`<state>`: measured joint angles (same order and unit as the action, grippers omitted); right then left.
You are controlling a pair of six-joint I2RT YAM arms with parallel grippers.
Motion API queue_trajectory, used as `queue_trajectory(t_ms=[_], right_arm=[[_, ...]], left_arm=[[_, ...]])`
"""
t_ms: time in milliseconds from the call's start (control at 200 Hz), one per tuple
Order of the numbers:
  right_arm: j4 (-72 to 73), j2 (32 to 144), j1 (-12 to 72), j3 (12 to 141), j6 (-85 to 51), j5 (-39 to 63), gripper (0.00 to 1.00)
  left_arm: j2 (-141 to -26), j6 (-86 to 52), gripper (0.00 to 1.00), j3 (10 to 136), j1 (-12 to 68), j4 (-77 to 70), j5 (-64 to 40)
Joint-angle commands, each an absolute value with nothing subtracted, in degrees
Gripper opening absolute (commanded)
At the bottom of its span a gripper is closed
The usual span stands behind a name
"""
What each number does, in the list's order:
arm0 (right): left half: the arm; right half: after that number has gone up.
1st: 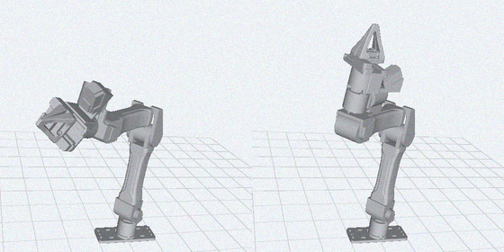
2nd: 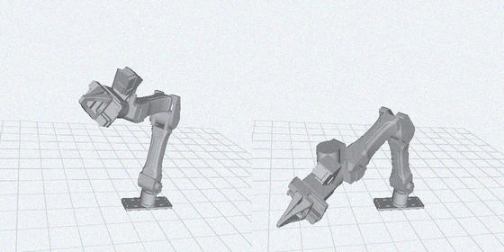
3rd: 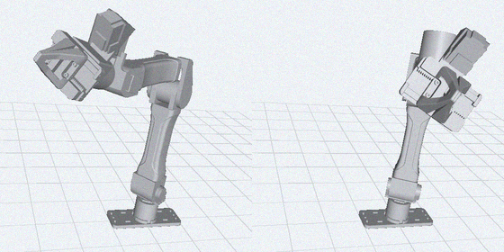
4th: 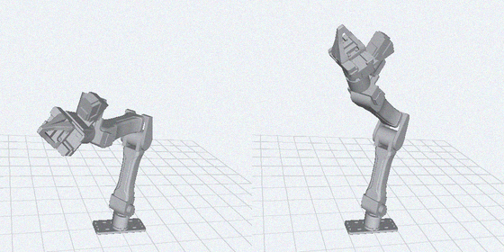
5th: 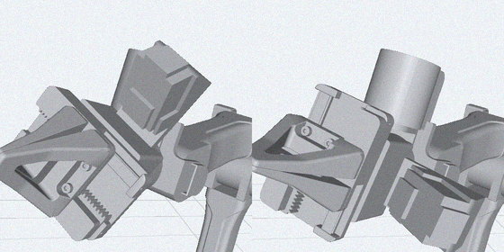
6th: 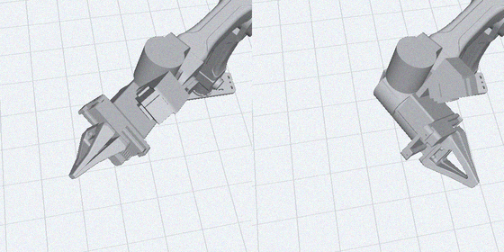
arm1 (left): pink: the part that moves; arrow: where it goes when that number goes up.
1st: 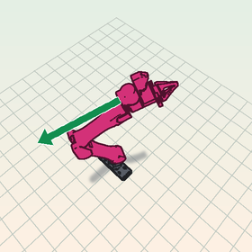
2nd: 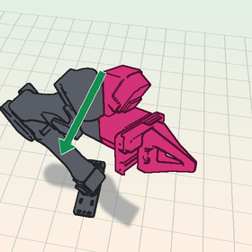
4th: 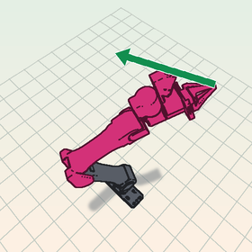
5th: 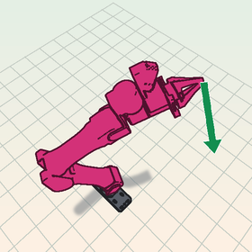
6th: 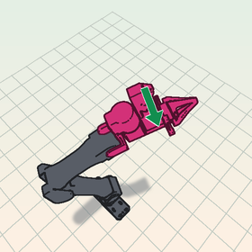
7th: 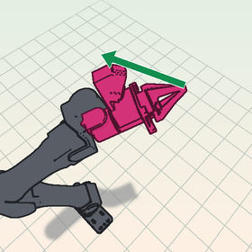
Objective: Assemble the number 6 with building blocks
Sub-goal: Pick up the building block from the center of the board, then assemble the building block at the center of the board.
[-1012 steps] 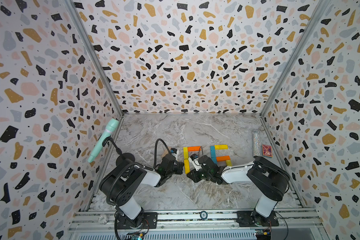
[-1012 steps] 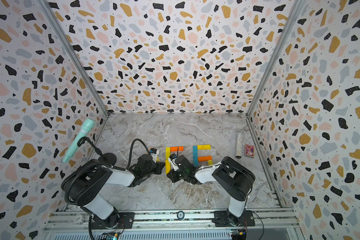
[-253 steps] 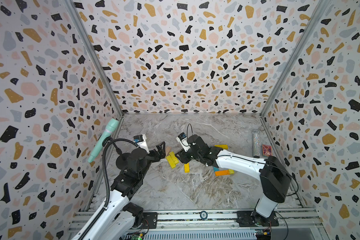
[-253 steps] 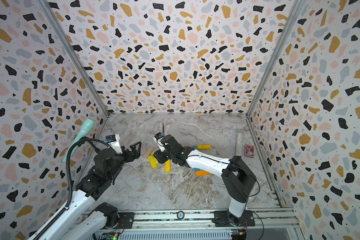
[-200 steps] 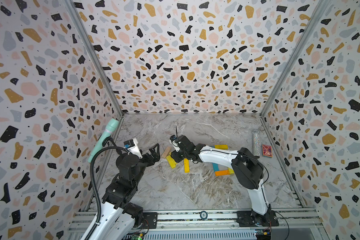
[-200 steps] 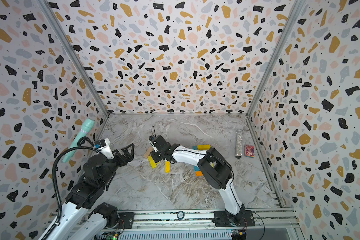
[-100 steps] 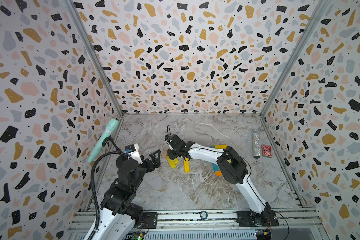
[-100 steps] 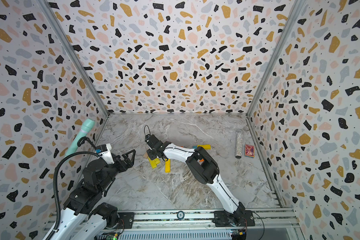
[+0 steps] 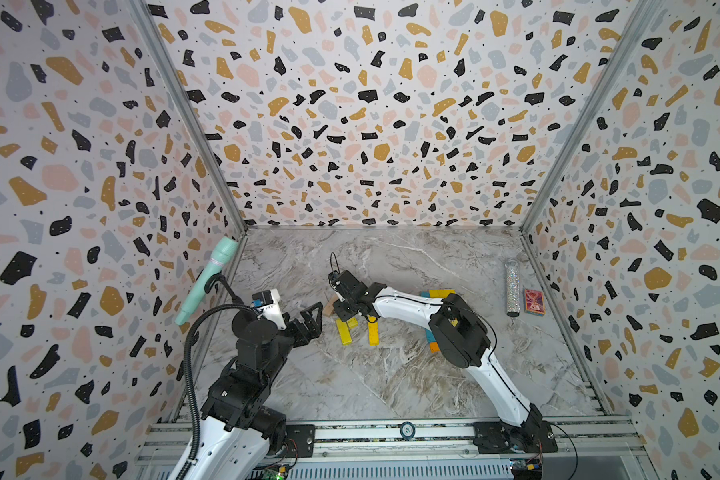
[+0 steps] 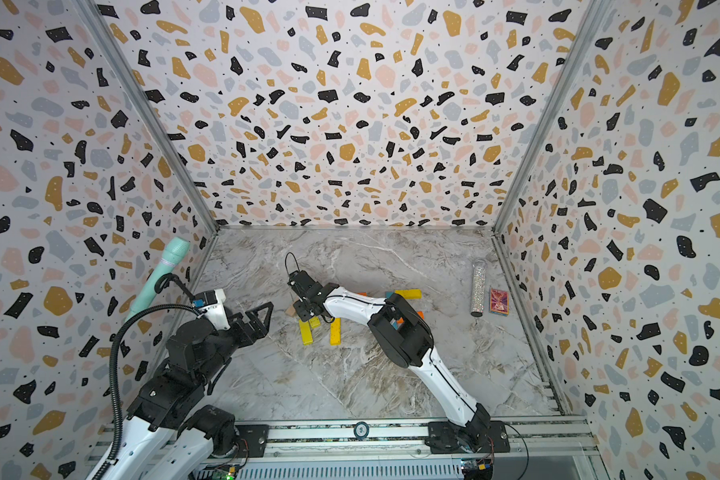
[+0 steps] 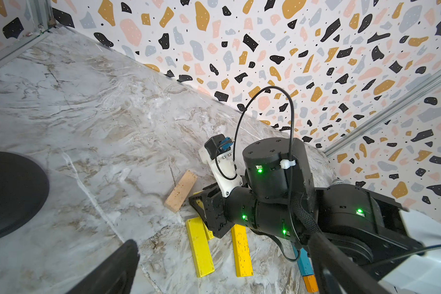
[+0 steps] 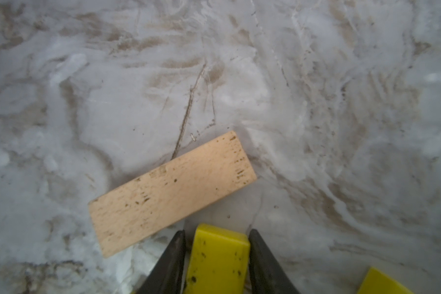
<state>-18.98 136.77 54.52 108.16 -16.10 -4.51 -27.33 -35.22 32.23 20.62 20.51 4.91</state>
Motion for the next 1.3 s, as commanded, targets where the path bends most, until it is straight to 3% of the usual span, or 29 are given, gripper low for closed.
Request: queue_trajectory(t_ms=[0, 280, 476, 766, 896, 1297], right_arm=[[-24.1, 136.4, 56.2, 109.1, -16.8, -3.3, 0.38], [-25.4, 136.2, 56.1, 113.7, -14.6, -3.5, 0.27], [-25.3, 129.7, 56.0, 112.2, -11.8, -4.8, 0.24], [-13.6, 104.3, 51.9, 81.6, -4.4, 4.6, 0.23], [-9.9, 94.1, 48.6, 67.9, -4.2, 4.3, 0.23], [-3.9, 89.4, 43.6, 52.6, -3.2, 7.2, 0.23]], left_arm=[[-27.2, -34.9, 1.00, 31.4, 20.4, 18.9, 4.2], [-28.3, -34.0, 0.99, 32.2, 20.4, 18.4, 4.7], [-29.3, -33.4, 0.99, 33.0, 20.3, 18.1, 4.0], [-33.0, -31.1, 1.00, 33.0, 20.3, 14.8, -4.1], [-34.1, -30.6, 1.00, 32.4, 20.4, 12.5, -6.7], [-37.9, -30.6, 0.99, 30.2, 20.3, 9.2, -5.4]])
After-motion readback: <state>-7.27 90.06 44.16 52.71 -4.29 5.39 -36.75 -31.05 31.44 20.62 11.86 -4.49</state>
